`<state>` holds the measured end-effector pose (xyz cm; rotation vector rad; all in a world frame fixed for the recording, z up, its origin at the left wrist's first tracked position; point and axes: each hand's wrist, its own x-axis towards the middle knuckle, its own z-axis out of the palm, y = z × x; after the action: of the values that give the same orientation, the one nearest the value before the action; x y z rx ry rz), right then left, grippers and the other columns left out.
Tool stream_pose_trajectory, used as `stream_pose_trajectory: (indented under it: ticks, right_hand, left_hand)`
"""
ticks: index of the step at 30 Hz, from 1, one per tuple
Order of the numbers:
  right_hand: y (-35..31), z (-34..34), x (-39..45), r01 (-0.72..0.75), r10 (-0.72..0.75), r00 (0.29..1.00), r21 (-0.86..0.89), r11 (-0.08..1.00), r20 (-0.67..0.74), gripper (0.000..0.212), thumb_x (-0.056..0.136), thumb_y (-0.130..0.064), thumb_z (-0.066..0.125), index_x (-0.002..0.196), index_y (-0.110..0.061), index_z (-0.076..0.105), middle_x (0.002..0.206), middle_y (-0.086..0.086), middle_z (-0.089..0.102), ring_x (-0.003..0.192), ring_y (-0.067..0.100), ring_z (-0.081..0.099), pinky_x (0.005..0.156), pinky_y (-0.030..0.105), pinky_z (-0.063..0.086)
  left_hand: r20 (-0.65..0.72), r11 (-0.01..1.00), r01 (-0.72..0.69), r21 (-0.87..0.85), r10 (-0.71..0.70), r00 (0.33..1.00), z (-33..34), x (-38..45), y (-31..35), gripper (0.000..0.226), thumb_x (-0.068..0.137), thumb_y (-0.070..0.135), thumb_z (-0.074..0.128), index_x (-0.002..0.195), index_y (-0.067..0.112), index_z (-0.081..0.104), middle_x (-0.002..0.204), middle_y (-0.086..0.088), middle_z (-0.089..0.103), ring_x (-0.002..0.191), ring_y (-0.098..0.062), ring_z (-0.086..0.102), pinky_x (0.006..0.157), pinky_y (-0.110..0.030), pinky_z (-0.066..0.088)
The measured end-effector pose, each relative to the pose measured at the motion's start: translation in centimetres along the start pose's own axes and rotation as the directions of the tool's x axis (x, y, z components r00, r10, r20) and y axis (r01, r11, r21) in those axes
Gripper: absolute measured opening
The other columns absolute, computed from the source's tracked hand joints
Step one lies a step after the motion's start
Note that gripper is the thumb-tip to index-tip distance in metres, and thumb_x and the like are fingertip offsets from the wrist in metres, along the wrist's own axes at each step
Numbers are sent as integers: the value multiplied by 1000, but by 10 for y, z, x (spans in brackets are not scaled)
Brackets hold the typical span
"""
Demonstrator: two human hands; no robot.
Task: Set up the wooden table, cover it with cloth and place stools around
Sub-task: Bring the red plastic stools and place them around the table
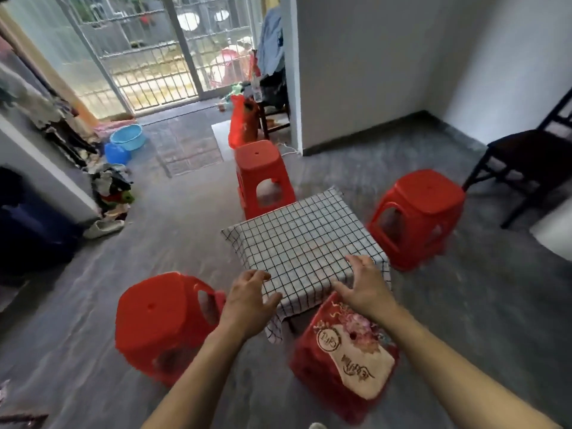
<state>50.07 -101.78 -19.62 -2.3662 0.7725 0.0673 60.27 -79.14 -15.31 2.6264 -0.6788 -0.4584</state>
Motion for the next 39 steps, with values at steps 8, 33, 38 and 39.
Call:
stream_pose_trajectory:
  ticks: [8,33,38,39]
  right_hand:
    - [39,36,-14,-362,362,931,9,932,-53,78,79,-52,62,145,-19,36,145,8,38,132,27,40,108,44,40]
    - [208,237,14,-699,713,697,144,700,-82,72,84,-35,70,145,-17,35,147,11,37,135,27,37,105,36,36]
    - [256,285,26,-732,745,663,144,666,-79,112,68,-67,72,151,-31,6,157,16,26,148,35,12,114,53,23]
    - [266,292,29,-740,751,653,130,660,-95,122,61,-73,72,151,-34,-2,156,15,31,148,36,8,115,55,20]
  left_hand:
    - [278,963,-270,-12,262,924,51,77,-10,52,89,45,56,136,24,48,142,0,42,129,-21,39,104,-38,38]
    - [491,942,-332,-53,314,813,330,191,-64,41,90,36,59,128,23,53,126,0,51,110,-22,50,93,-38,46]
    - [462,936,-352,-9,316,829,386,197,-78,63,83,42,66,139,30,40,141,-5,41,124,-28,40,99,-41,39]
    - [469,942,-335,10,291,834,396,197,-80,72,80,45,69,142,32,35,142,-7,38,125,-30,38,100,-43,40]
